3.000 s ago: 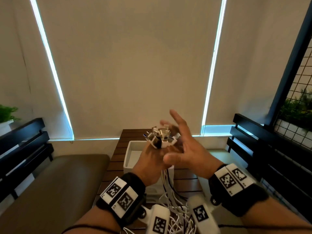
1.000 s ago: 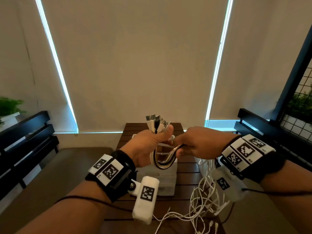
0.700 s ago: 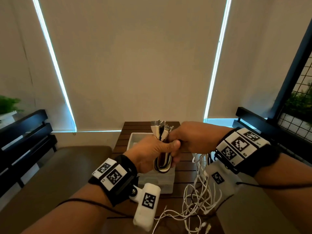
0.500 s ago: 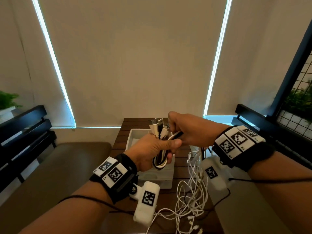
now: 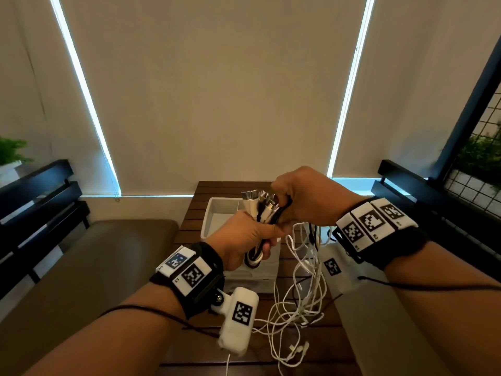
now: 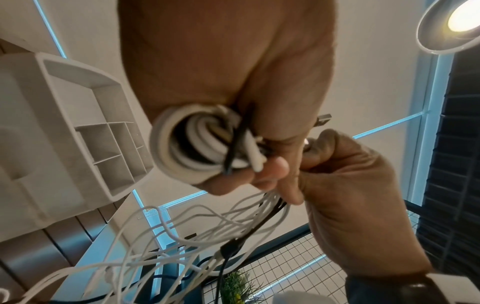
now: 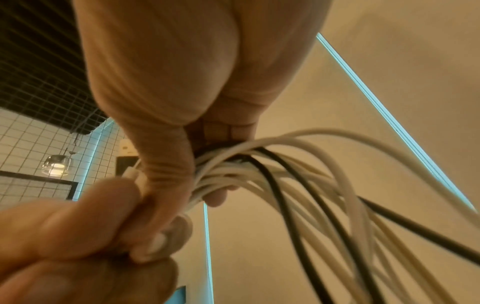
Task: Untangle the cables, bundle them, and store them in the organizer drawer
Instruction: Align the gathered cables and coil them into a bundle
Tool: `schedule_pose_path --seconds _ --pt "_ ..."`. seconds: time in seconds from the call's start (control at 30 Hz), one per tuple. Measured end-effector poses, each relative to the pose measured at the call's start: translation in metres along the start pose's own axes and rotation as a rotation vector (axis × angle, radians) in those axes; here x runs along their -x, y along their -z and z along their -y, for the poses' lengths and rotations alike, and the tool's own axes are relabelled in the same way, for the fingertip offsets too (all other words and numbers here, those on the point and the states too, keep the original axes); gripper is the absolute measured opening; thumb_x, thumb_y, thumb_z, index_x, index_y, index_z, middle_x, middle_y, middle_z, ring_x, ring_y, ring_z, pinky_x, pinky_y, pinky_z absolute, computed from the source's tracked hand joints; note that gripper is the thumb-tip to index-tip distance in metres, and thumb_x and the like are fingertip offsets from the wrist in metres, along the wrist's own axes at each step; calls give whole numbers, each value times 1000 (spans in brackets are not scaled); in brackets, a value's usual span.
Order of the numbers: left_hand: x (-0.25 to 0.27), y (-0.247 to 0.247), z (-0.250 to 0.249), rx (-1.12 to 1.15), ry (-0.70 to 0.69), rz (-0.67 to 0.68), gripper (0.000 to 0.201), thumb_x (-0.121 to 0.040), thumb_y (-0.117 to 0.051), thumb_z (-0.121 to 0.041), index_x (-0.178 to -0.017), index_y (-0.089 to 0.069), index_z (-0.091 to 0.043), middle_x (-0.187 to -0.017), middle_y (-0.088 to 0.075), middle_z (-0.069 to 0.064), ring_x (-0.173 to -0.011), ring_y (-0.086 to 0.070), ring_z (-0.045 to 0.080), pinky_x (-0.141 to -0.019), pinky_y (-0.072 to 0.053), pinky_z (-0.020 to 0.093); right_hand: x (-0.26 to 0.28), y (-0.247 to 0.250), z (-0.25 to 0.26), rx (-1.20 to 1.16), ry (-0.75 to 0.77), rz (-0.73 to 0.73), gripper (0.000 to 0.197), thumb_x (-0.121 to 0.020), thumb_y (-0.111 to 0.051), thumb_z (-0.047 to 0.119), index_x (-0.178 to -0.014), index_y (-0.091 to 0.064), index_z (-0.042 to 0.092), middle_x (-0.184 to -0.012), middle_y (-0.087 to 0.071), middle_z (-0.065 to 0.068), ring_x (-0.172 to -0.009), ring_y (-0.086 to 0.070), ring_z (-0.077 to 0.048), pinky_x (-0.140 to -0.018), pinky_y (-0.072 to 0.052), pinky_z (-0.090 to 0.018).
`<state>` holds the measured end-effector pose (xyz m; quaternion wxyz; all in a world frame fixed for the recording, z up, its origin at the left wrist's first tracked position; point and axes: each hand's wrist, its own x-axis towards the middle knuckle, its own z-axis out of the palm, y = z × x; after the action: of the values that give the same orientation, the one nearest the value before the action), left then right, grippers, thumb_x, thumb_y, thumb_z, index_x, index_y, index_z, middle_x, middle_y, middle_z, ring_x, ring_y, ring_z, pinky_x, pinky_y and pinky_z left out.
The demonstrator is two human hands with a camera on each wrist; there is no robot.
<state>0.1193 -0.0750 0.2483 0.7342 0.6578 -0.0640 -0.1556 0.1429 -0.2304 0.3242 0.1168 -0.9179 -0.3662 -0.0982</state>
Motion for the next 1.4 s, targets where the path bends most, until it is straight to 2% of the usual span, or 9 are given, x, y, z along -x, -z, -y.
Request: schedule_pose_path --seconds 0.13,0.27,0.47,0.57,0.73,0.9,1.07,1.3,1.4 --pt "-2 -3 7 21 -64 -86 10 -88 -68 -8 -80 -64 -14 -59 -50 -2 -51 -45 8 -44 -41 21 6 -17 -6 -129 19 -139 12 -72 -77 8 -74 -67 15 -93 -62 1 -80 -59 -13 -73 -51 -30" --pt "-6 -3 12 51 -146 -185 8 -93 -63 -18 -91 -69 -14 -64 -58 0 -57 -53 13 -53 -46 27 23 -49 1 -441 -320 -459 21 -78 -75 27 -80 -55 21 -80 -56 4 -67 -51 -8 -60 -41 -15" --pt "-11 -11 7 104 -144 -177 23 -91 -63 -29 -103 -70 -12 -99 -75 5 -99 -70 19 -84 -54 35 28 -75 9 -1130 -371 215 40 -72 -78 29 -107 -61 20 -101 -71 -6 -93 -70 -22 -85 -57 -47" --pt "-13 -14 6 63 -124 -143 22 -90 -62 -34 -103 -71 -18 -98 -76 2 -96 -71 19 -79 -58 35 20 -78 12 -1148 -370 200 42 -78 -70 -7 -108 -62 21 -95 -74 -9 -85 -72 -23 -78 -59 -42" --pt "-10 -8 -5 35 -88 -67 39 -85 -62 -46 -114 -65 -20 -103 -72 14 -76 -69 27 -47 -51 29 13 -80 12 -986 -398 68 26 -75 -69 -3 -93 -66 16 -59 -64 2 -51 -53 -18 -51 -43 -31" --pt "-14 -3 -11 -14 -91 -73 47 -74 -69 -45 -114 -67 -20 -106 -74 3 -104 -67 22 -76 -54 35 8 -77 18 -927 -380 12 29 -78 -71 0 -102 -67 16 -65 -62 9 -49 -54 2 -49 -43 -18" --pt "-14 3 -14 60 -92 -28 44 -67 -80 -40 -100 -73 -12 -102 -73 11 -105 -66 29 -87 -52 45 8 -76 23 -908 -289 -114 53 -72 -76 -1 -120 -62 18 -115 -68 3 -107 -63 -9 -94 -50 -26" --pt "-11 -4 -20 211 -84 -4 59 -68 -74 -36 -110 -67 4 -95 -71 11 -91 -67 24 -75 -52 35 8 -66 25 -1002 -403 33 18 -74 -66 -7 -87 -65 4 -67 -65 -13 -57 -61 -22 -55 -50 -33" --pt "-12 -2 -17 195 -82 -22 58 -68 -75 -37 -109 -67 4 -95 -70 14 -90 -67 26 -77 -52 38 12 -57 23 -1225 -431 284 15 -81 -64 -8 -85 -66 7 -75 -70 -11 -67 -68 -25 -57 -57 -32"
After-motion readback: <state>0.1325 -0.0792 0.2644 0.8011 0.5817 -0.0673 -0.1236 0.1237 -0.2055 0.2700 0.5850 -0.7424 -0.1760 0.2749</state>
